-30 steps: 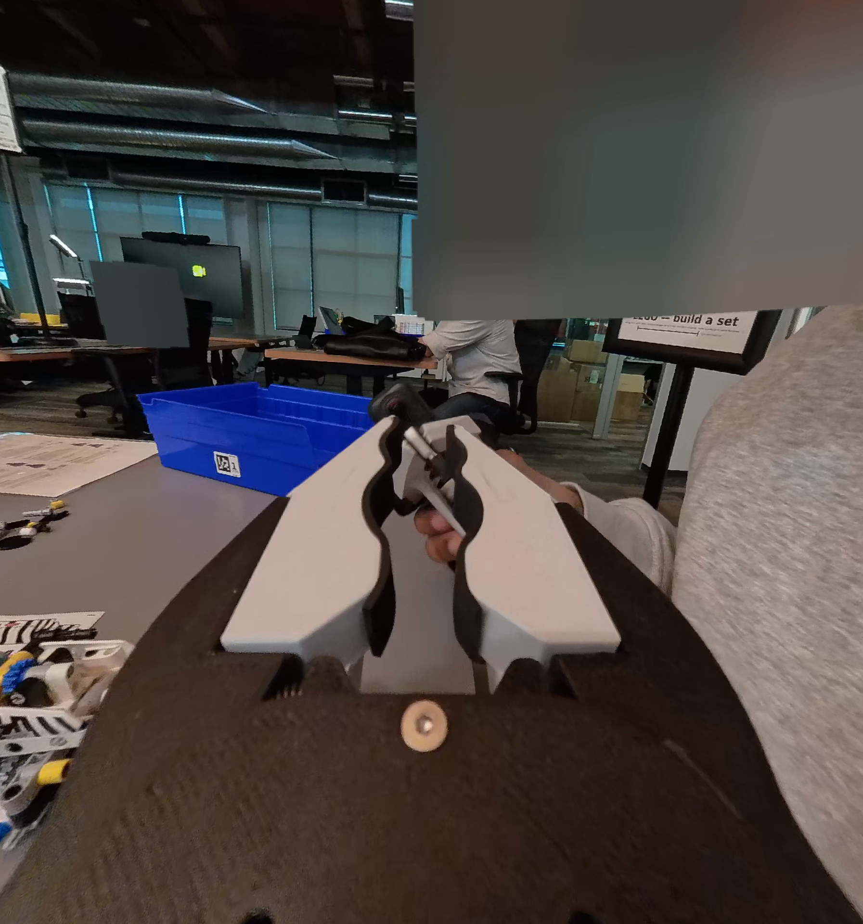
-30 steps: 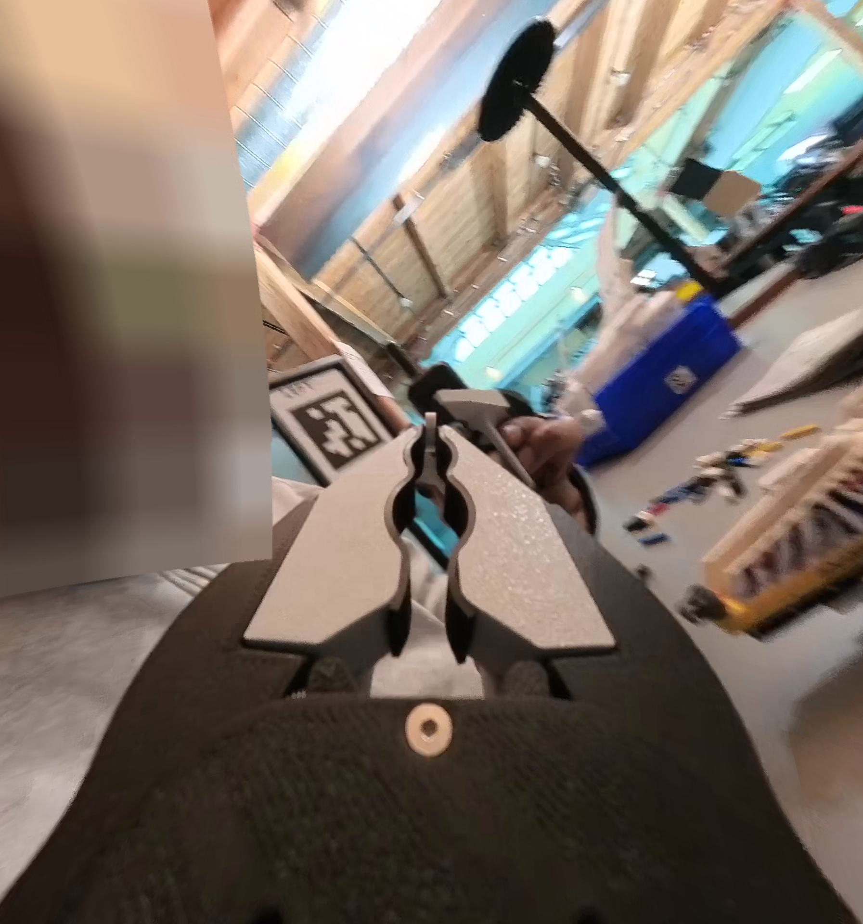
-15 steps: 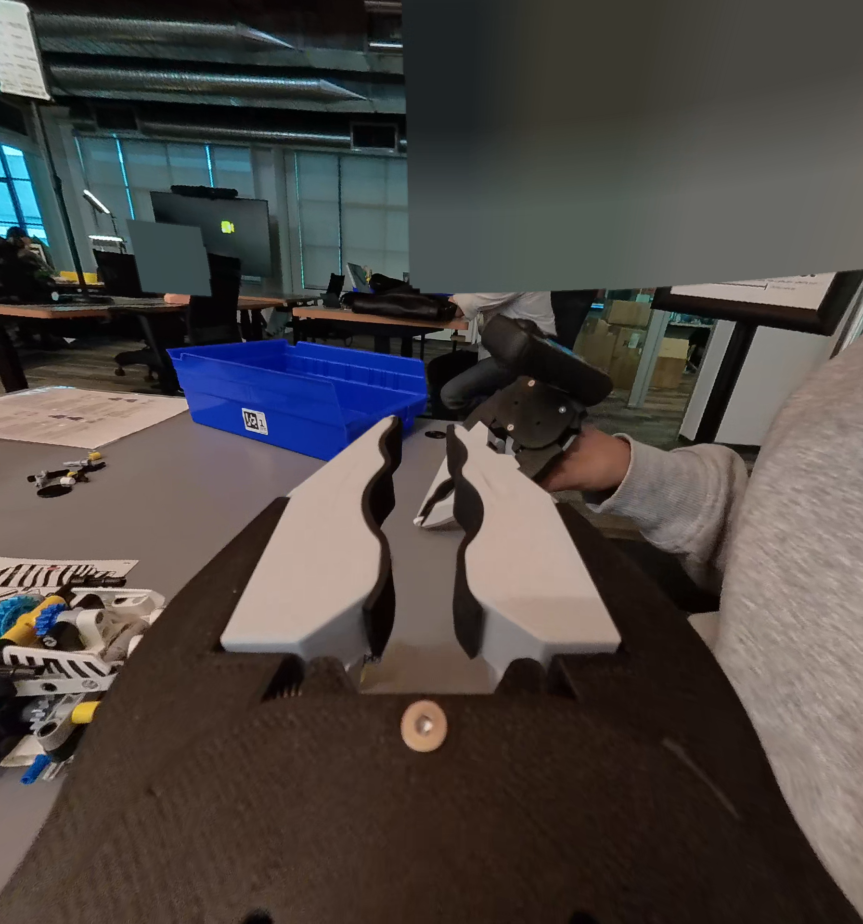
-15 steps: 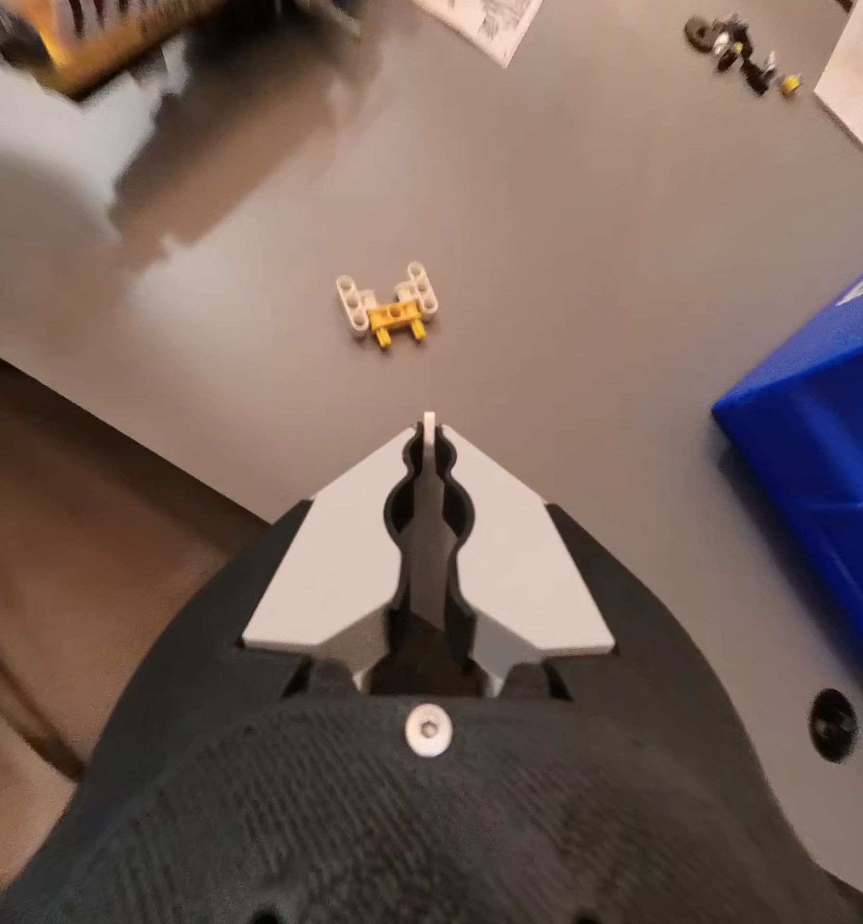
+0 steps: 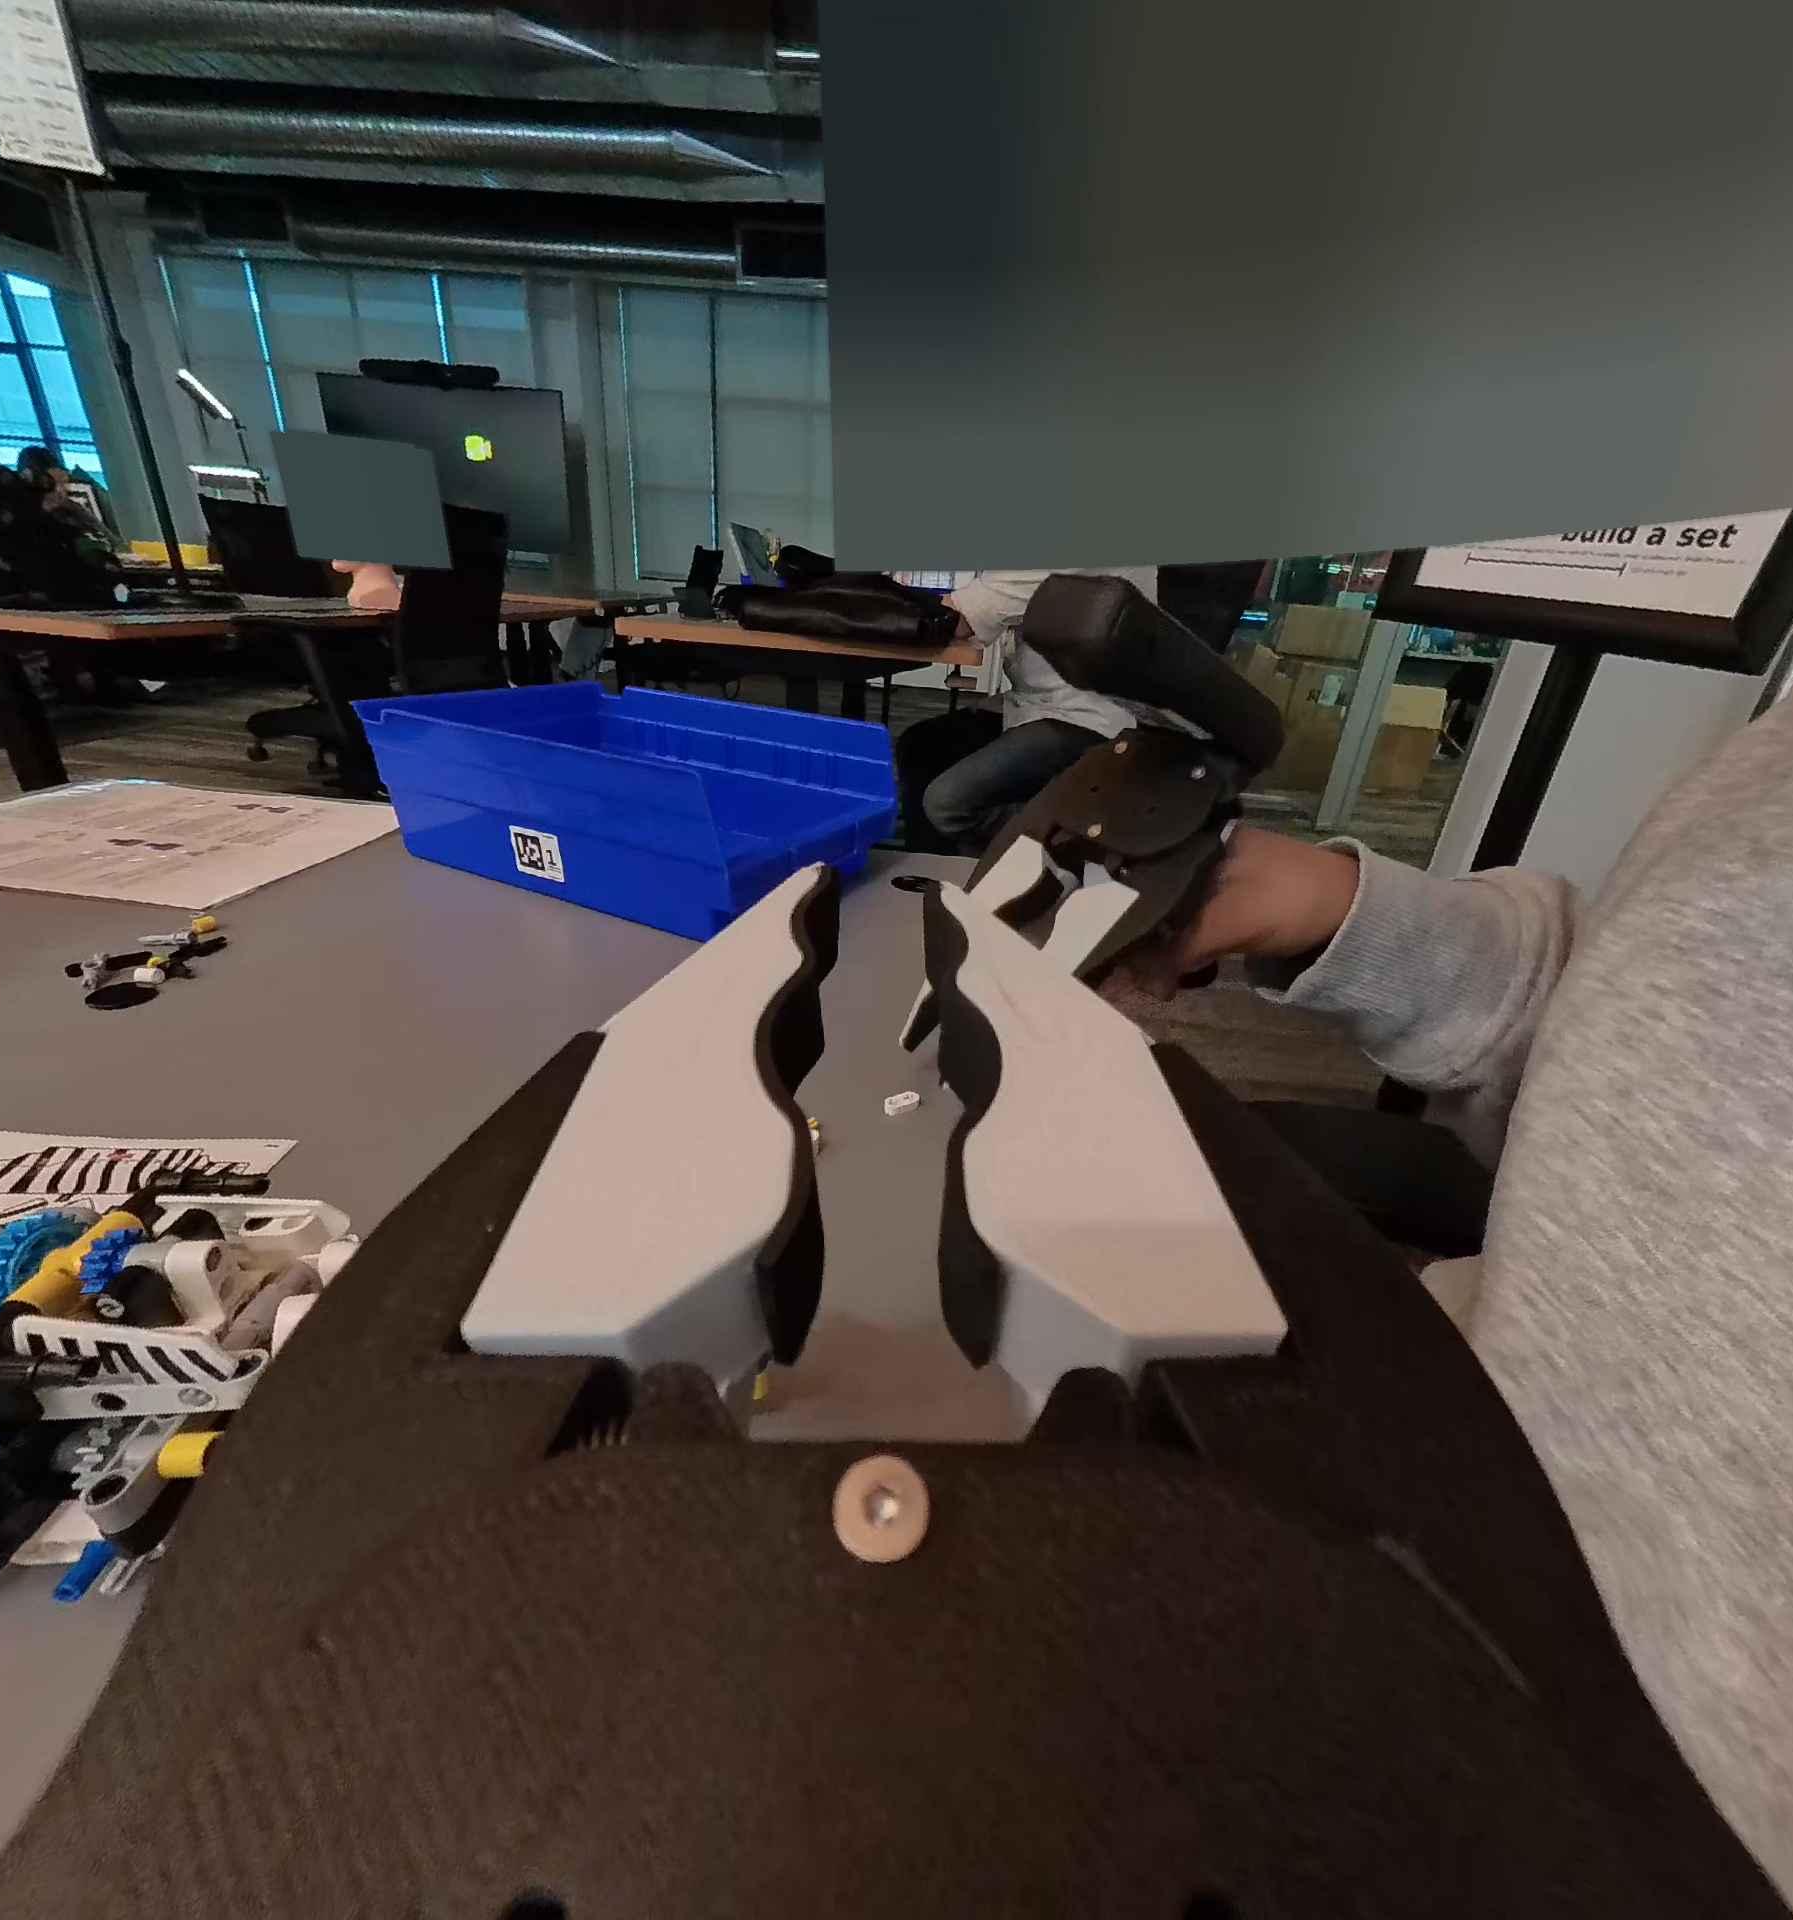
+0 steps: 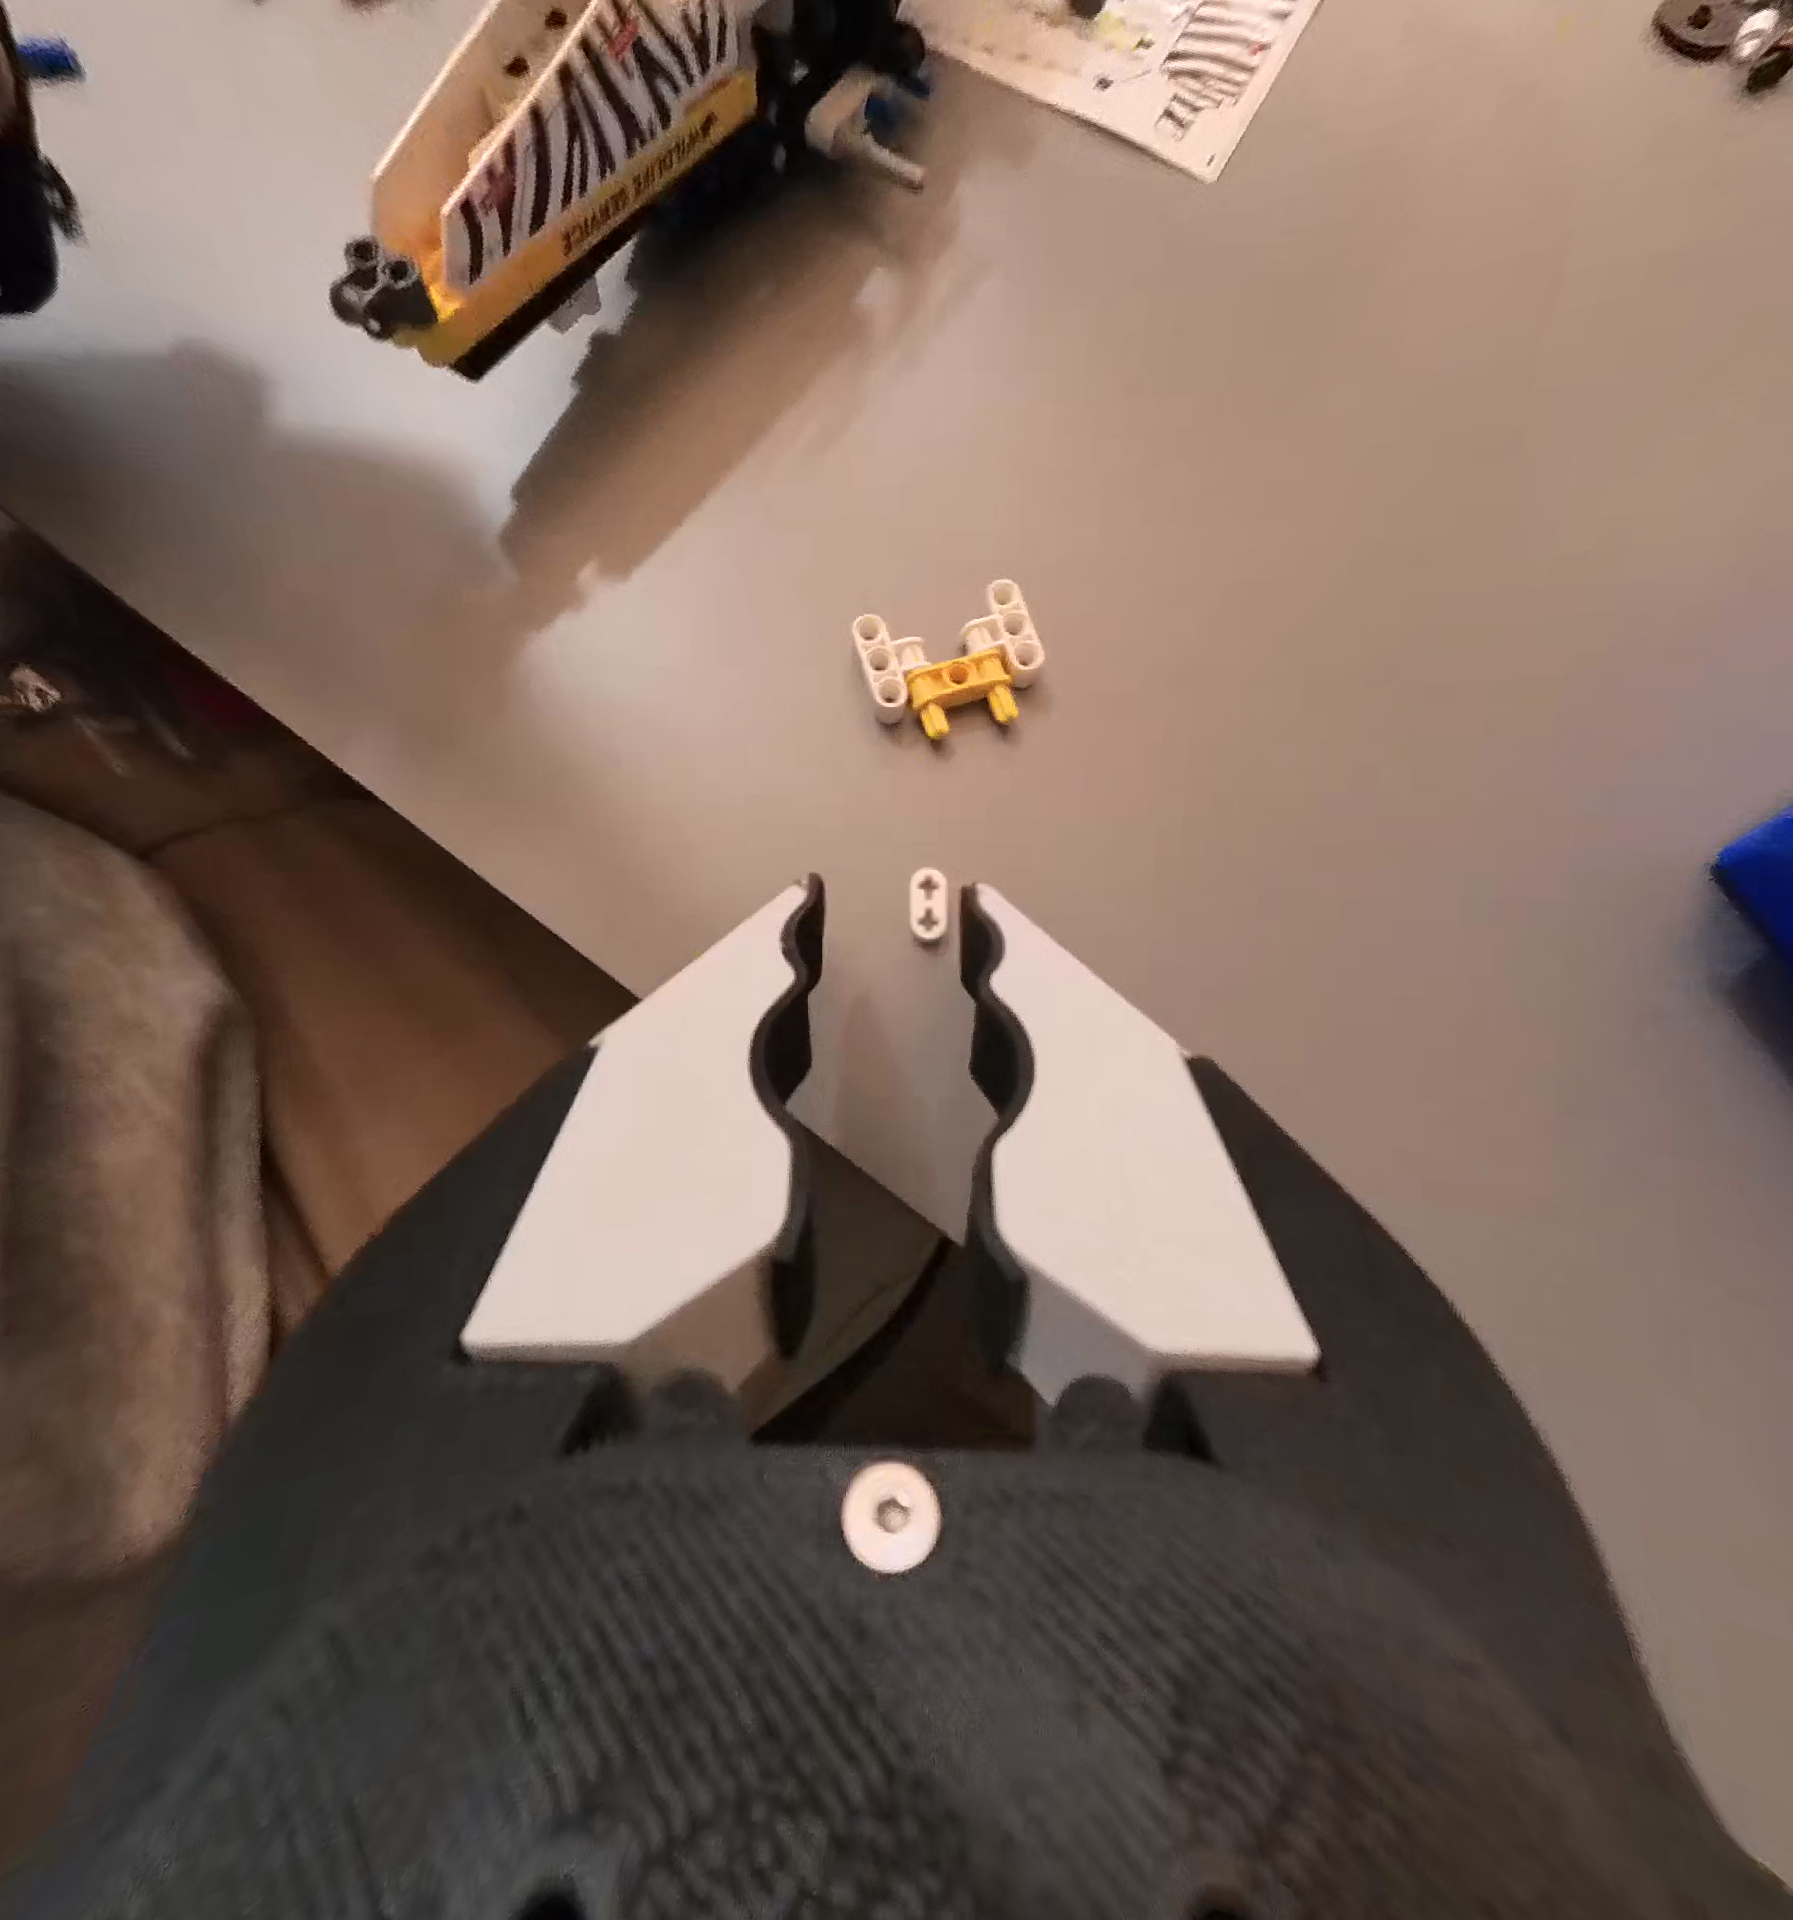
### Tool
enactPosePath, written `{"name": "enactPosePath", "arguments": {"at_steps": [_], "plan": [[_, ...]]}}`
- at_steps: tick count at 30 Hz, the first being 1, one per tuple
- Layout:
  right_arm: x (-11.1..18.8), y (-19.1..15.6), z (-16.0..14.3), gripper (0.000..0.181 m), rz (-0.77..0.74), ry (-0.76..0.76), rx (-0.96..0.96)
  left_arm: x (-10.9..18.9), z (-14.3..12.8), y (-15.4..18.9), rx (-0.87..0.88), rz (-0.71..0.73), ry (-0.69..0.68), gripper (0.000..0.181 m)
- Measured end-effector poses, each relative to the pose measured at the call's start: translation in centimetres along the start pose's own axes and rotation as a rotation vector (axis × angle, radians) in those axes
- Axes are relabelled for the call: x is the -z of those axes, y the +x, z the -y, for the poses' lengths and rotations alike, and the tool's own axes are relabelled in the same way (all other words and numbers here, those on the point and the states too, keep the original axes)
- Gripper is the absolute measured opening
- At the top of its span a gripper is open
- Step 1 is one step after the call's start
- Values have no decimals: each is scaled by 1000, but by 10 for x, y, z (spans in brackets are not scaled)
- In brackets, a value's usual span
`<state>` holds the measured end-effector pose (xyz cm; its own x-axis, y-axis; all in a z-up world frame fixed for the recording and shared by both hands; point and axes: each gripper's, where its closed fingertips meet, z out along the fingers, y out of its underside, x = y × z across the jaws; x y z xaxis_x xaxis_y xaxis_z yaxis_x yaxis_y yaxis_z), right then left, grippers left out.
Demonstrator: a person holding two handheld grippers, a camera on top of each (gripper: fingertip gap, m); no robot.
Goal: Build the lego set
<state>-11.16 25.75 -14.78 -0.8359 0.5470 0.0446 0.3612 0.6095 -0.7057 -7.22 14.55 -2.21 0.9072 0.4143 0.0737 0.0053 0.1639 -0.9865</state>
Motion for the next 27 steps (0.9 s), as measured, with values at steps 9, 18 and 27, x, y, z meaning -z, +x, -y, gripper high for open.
{"name": "enactPosePath", "arguments": {"at_steps": [9, 18, 27], "plan": [[-3, 6, 0, 19, 65, -25, -161, -1, -4, -1, 11, 2, -13, 13], [-14, 7, -10, 20, 92, -107, -183, -3, -10, 0, 8, -4, -33, 13], [-14, 12, 1, 5, 84, -29, -190, -5, -17, 2, 15, -17, -41, 14]]}}
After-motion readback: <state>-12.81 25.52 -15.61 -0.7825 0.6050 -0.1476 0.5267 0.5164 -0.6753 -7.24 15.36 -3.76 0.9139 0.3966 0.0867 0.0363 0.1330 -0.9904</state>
